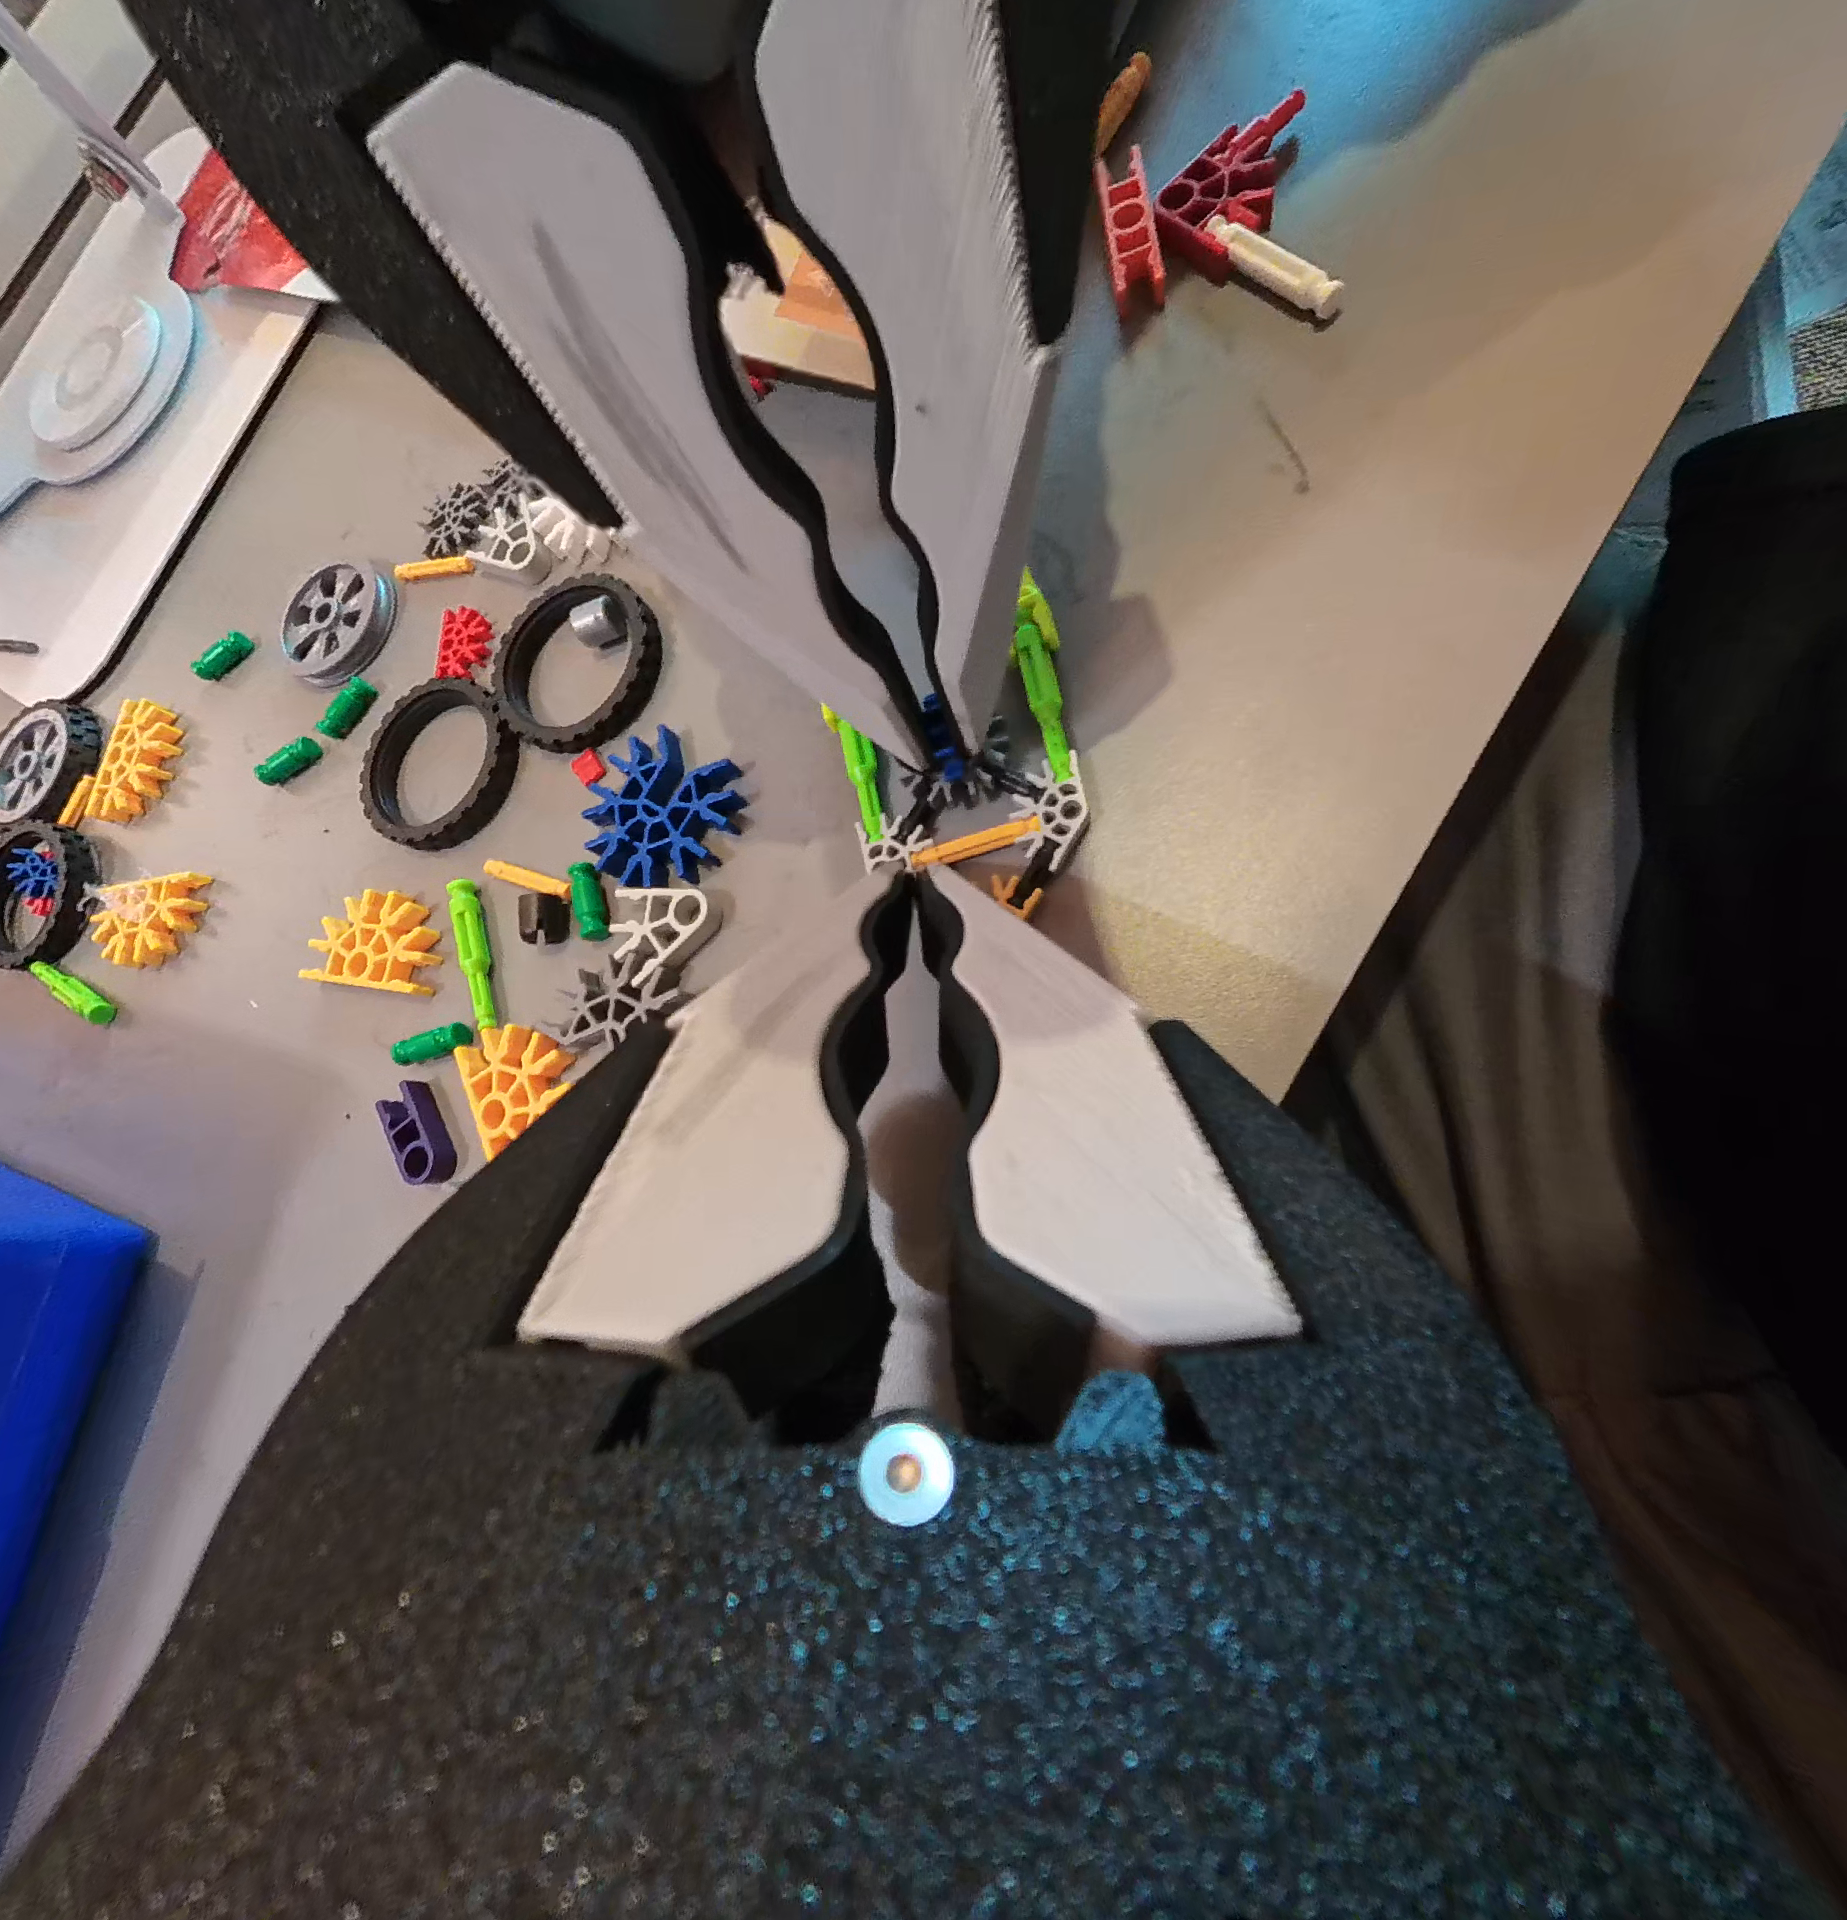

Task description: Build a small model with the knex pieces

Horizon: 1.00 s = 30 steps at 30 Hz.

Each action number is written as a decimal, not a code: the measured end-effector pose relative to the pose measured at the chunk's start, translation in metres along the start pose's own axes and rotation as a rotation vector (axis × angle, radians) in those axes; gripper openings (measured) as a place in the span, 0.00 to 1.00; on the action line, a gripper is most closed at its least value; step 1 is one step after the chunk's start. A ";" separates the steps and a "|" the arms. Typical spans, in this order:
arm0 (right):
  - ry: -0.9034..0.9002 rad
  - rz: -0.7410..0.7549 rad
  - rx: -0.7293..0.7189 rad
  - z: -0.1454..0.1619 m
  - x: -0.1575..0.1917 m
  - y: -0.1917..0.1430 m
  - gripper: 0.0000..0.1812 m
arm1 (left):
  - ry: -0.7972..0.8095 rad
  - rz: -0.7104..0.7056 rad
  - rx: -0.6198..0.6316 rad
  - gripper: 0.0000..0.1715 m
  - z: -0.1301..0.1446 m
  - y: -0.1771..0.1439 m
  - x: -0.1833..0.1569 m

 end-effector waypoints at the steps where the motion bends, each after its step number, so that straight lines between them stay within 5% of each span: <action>1: 0.004 -0.002 -0.002 0.000 0.000 0.000 0.01 | 0.003 0.002 0.001 0.00 0.000 0.000 -0.001; 12: 0.051 0.011 -0.043 0.002 -0.004 -0.015 0.11 | -0.017 0.013 -0.014 0.01 -0.001 -0.001 0.001; 30: 0.001 0.010 0.011 0.001 -0.004 -0.008 0.06 | -0.009 0.007 -0.040 0.02 -0.015 0.002 -0.003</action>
Point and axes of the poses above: each gripper's, where its closed fingertips meet, y out along the fingers, z out of its underside, x = y × z across the jaws, the point moved 4 cm from there along -y, back along the fingers, and after that the axes turned 3 degrees about -y, right-handed, at the moved point
